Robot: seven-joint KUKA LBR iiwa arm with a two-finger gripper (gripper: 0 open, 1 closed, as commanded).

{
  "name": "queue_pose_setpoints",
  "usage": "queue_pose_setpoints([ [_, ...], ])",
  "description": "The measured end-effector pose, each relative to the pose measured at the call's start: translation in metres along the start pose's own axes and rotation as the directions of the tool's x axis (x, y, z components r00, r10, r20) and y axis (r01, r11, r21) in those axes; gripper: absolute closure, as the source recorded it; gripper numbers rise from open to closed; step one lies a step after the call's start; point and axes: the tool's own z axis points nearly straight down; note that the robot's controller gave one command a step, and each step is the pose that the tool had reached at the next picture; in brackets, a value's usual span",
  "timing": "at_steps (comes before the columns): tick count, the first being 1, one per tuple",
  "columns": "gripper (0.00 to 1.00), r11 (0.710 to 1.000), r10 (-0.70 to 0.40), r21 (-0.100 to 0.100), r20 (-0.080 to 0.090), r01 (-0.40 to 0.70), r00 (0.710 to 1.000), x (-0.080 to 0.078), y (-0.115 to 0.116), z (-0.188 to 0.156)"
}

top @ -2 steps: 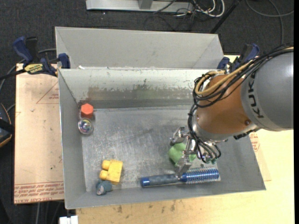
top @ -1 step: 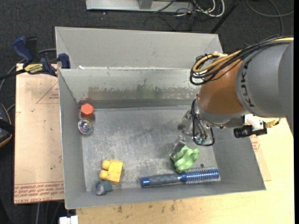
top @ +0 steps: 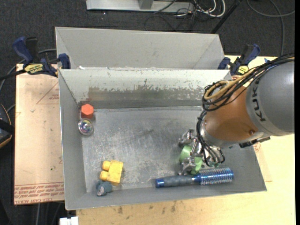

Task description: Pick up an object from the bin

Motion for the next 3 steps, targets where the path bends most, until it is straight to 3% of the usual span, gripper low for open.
queue_pose_setpoints([
  [1, 0.00, 0.974, 0.226, 0.014, -0.031, -0.226, 0.974, -0.032, 0.001, -0.031],
  [2, 0.00, 0.967, 0.254, 0.011, -0.023, -0.254, 0.967, 0.000, -0.056, 0.005],
  [3, 1.00, 0.969, 0.247, 0.012, -0.021, -0.247, 0.969, -0.001, -0.054, 0.003],
])
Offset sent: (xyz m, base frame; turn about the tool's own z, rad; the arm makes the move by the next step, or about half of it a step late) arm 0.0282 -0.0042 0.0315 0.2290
